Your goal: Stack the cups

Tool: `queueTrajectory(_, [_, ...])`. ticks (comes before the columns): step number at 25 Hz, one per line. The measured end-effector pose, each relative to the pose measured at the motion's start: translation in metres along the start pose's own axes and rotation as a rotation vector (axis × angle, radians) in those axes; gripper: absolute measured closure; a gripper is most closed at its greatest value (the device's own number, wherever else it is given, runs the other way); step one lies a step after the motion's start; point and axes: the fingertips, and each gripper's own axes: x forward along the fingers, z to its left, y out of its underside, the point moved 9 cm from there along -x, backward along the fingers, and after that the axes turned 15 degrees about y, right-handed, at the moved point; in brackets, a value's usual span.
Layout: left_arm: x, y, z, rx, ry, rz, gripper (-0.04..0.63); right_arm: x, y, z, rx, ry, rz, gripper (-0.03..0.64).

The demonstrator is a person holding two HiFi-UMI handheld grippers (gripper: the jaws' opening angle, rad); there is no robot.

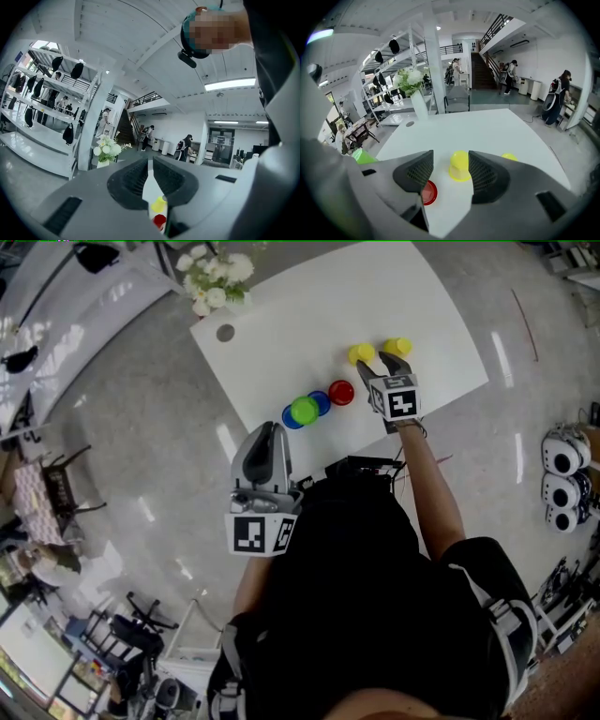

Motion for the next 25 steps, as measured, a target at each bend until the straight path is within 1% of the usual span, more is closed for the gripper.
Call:
queueTrajectory(7, [0.005, 0.0, 0.002, -0.01, 0.003, 0.018, 0.545, 0.023, 0.009, 0.0, -0.025, 0.023, 0.067, 0.367])
queueTrajectory(11, [0.005, 0.003, 0.005, -0.012, 0.001, 0.026, 0.545, 0.038, 0.013, -0.002, -0.025, 0.048, 0.082, 0.367])
queueTrajectory(17, [0.005, 0.007, 0.009, -0.022, -0.002, 0.035, 0.545, 0.053, 0.021, -0.001, -0.026, 0.055, 0.119, 0.367])
queueTrajectory(25, [0.001, 0.013, 0.008, -0.028, -0.002, 0.035, 0.545, 0.062, 0.027, 0.001, -0.039, 0.069, 0.147, 0.393])
